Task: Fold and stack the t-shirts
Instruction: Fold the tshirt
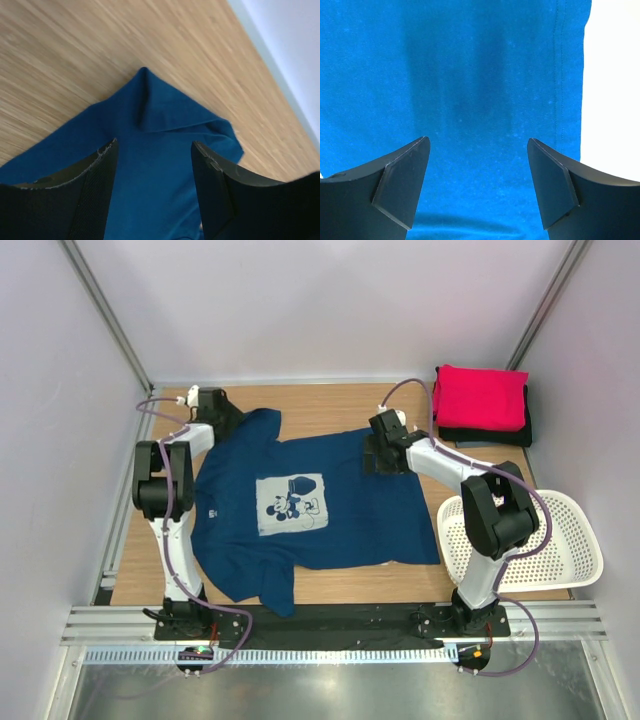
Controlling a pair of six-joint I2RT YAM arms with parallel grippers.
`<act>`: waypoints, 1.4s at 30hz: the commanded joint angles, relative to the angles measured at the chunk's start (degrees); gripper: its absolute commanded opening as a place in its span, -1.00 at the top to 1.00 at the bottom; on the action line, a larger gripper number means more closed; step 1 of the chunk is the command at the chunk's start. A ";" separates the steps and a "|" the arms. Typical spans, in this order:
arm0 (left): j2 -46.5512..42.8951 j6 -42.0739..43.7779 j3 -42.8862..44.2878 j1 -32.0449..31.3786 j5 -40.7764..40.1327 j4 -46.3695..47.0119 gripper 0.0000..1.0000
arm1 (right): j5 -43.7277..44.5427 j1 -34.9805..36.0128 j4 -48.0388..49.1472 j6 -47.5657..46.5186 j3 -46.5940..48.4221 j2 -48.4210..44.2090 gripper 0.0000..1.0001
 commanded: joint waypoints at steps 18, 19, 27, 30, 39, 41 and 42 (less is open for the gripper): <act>5.40 -0.70 7.39 0.26 0.95 1.91 -0.06 | 1.28 -0.32 1.01 -0.34 0.67 -0.76 -0.69; 5.49 -0.79 7.57 0.26 1.21 1.65 -0.04 | 1.19 -0.32 1.01 -0.35 0.85 -0.50 -0.69; 3.65 -1.93 6.61 0.26 2.00 1.82 0.03 | 0.93 -0.49 0.84 -0.35 1.29 -0.06 -0.69; 3.82 -1.93 7.13 0.35 2.00 1.65 0.03 | 0.49 -0.49 1.01 -0.43 1.64 0.29 -0.69; 4.18 -4.92 7.14 -0.09 3.50 1.65 0.09 | 0.57 -0.67 1.19 -0.35 1.11 0.03 -0.69; 4.17 -4.74 7.05 -0.26 2.53 1.65 0.08 | 0.31 -0.75 1.28 -0.35 0.85 -0.15 -0.69; 4.26 -4.74 7.31 -0.35 2.44 1.65 0.08 | 0.22 -0.67 1.37 -0.26 0.85 -0.23 -0.69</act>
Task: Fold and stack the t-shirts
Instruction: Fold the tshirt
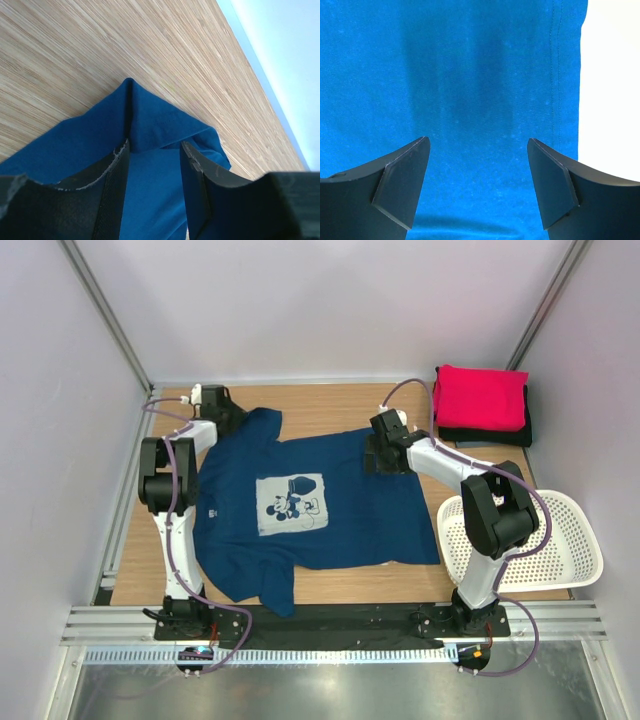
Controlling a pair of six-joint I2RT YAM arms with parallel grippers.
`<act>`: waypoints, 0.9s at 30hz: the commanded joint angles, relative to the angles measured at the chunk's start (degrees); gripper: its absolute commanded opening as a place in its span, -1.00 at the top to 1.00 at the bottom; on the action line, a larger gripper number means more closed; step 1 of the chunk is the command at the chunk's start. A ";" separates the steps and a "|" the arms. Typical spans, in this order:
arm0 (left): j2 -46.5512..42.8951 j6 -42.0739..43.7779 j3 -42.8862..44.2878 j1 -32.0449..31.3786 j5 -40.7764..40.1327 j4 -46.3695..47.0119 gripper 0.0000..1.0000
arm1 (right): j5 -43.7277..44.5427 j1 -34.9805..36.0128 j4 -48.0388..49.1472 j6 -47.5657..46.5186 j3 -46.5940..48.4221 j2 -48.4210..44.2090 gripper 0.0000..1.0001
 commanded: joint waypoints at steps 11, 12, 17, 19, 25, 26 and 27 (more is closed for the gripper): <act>2.05 -0.20 4.30 -0.27 -6.03 -0.99 0.36 | 1.12 -0.30 1.35 0.05 0.52 -1.40 -0.69; 2.48 0.15 4.74 -0.26 -6.20 -1.42 0.40 | 1.21 -0.47 1.34 0.14 0.78 -1.40 -0.69; 5.30 0.60 7.82 -0.18 -6.38 -4.33 0.67 | 2.26 -0.74 1.08 0.14 3.67 -1.13 -0.69; 5.21 0.42 7.47 -0.18 -6.20 -4.51 0.79 | 3.75 -1.08 0.91 0.14 4.65 -0.87 -0.69; 1.97 1.65 5.27 -0.09 -6.55 -4.15 1.00 | 5.43 -5.38 0.55 3.73 11.94 1.67 -0.70; 1.53 2.00 5.10 0.00 -6.55 -4.07 0.99 | 5.08 -6.18 0.90 4.26 13.60 2.37 -0.70; 0.65 2.27 5.10 0.00 -6.38 -3.89 1.00 | 5.34 -8.19 1.17 5.05 14.57 2.82 -0.70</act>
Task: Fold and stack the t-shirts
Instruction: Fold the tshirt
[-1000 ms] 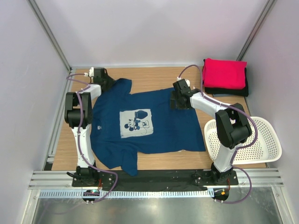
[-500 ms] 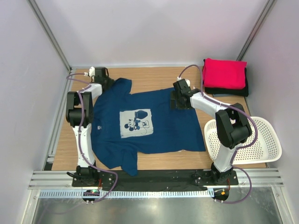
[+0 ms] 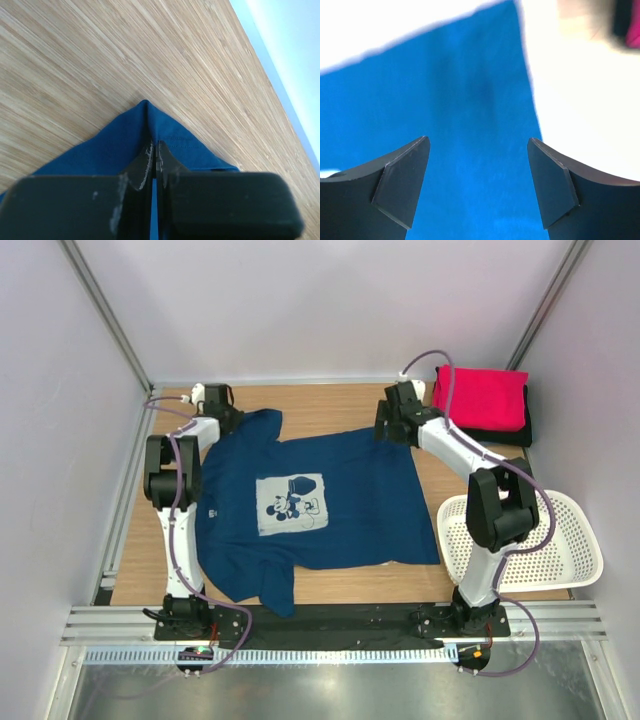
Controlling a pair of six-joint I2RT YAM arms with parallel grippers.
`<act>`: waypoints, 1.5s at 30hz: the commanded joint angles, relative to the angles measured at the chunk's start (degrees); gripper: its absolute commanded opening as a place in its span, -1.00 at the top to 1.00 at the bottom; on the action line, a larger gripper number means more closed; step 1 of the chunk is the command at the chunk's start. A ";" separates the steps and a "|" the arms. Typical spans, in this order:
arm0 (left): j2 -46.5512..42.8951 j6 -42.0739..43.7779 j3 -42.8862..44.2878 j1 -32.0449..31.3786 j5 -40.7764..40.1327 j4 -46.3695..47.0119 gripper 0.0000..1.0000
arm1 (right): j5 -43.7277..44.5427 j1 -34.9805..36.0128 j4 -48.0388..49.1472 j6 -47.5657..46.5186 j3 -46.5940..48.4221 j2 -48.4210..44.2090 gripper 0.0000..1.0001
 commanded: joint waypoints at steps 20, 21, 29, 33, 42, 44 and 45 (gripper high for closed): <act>-7.15 3.30 -3.18 0.61 2.36 0.86 1.00 | -2.31 -8.56 10.92 0.70 21.76 23.08 -0.40; -7.24 3.30 -3.61 0.61 2.54 0.86 1.00 | -2.57 -8.56 10.75 0.61 21.32 22.91 -0.37; -9.79 4.00 -6.25 0.61 2.72 0.95 0.99 | -4.24 -8.38 12.50 0.70 5.00 14.31 -0.07; -10.76 4.36 -7.22 0.96 3.15 0.86 0.99 | -4.69 -8.21 9.89 -0.45 0.84 11.40 0.06; -14.19 5.50 -10.73 1.49 3.68 0.86 0.99 | -4.34 -3.04 4.60 -1.06 -12.25 2.09 0.77; -14.71 5.94 -11.61 1.58 3.94 0.86 0.99 | -3.81 -1.89 2.58 -0.45 -14.88 -0.01 0.78; -15.06 6.20 -11.79 1.58 4.12 0.86 0.99 | -3.63 -1.18 1.96 -0.19 -15.51 -0.64 0.76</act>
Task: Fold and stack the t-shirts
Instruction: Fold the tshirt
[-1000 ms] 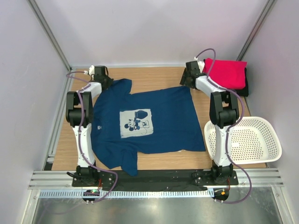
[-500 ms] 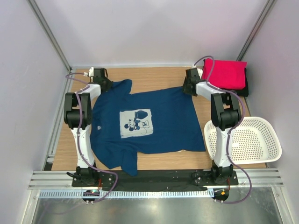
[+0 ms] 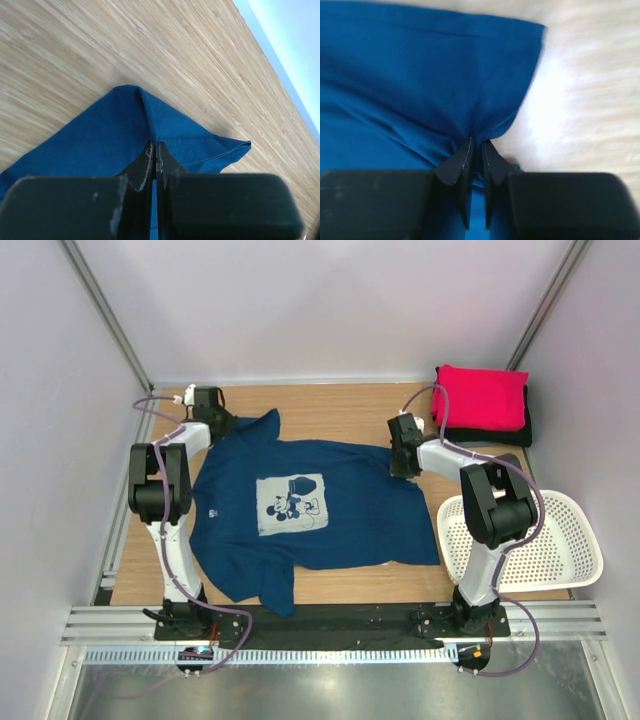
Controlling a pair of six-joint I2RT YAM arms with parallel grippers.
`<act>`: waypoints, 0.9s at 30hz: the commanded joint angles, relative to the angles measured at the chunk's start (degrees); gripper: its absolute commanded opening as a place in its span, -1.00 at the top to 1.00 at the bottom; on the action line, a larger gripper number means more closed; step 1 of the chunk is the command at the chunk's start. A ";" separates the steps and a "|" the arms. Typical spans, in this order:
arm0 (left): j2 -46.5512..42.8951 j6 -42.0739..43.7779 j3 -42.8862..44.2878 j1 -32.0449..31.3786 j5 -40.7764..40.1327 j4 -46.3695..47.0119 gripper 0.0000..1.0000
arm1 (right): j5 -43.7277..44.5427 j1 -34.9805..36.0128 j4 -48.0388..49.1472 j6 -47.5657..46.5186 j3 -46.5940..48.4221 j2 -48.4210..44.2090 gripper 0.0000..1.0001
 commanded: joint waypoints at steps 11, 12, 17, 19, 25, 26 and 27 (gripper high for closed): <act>-5.50 3.46 -3.61 0.33 4.16 1.01 1.00 | 6.61 -3.06 -16.66 2.13 16.47 -4.19 -0.07; -5.50 3.46 -3.61 0.33 4.08 1.01 0.99 | 6.52 -3.67 -16.40 2.67 17.72 -3.84 -0.07; -5.59 4.07 -3.61 0.33 4.07 0.75 0.99 | 5.55 -5.96 -11.57 4.34 20.45 0.90 -0.02; -5.41 4.16 -3.52 0.33 4.16 0.75 0.99 | 4.94 -6.40 -10.26 3.99 20.98 2.66 -0.01; -5.06 4.60 -3.00 0.33 4.16 0.05 1.00 | 3.36 -6.93 -6.47 2.06 21.25 8.03 0.01; -5.06 4.86 -2.91 0.33 4.08 -0.13 1.00 | 3.53 -7.02 -6.56 1.97 21.33 8.55 0.01; -4.98 5.04 -2.73 0.33 4.16 -0.13 0.99 | 3.88 -6.93 -6.47 1.79 21.33 8.56 0.01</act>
